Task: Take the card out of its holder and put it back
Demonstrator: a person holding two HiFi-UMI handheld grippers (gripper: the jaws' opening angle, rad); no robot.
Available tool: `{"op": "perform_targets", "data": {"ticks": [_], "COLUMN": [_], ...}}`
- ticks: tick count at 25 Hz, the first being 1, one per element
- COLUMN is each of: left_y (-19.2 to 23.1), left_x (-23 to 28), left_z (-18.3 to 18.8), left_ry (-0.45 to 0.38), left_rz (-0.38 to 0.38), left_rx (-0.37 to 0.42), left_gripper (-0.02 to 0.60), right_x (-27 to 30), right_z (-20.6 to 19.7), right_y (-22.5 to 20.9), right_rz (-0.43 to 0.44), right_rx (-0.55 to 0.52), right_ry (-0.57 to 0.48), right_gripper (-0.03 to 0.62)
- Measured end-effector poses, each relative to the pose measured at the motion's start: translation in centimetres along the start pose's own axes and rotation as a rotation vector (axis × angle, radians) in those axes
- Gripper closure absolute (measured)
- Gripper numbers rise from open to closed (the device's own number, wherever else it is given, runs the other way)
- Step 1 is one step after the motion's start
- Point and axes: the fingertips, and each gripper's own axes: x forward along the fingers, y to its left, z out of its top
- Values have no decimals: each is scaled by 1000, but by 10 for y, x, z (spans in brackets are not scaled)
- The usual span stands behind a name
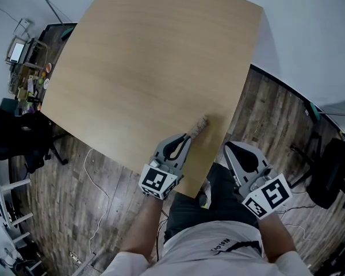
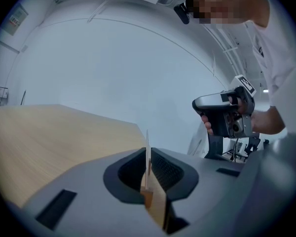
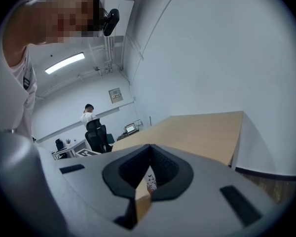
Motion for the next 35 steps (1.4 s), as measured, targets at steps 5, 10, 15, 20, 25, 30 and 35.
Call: {"op": "perform_targets", "data": {"ticks": [5,10,15,20,25,30,35], "left_y": [-2,-10,-34,-63,-88,-105,-129], "left_x": [-9,-30,-49,-70,-89,-114,-132], "left_z": [21,59,95,121,147,170,195], "left_ry": [-21,-71,-122,-148,-166,-178,-199], "left_rz": [25,49,26,9,9,37,33], "left_rx": [4,12,7,-4,-14,-53,-66], "left_gripper": [555,555,555,557,557,557,557], "right_x": [2,1,-5,-16,-29,-41,-55], "right_z": [5,14,27,39,51,65,84], "right_y": [6,23,42,61,76,98,115], "right_rz": [14,34,50,54,50,59,67], "right_rx": [-3,-12,-33,-53,-64,-87,-99], "right_ry": [4,11,7,-4,-7,-18,-55], "right_gripper": [581,581,581,582,582,582,582]}}
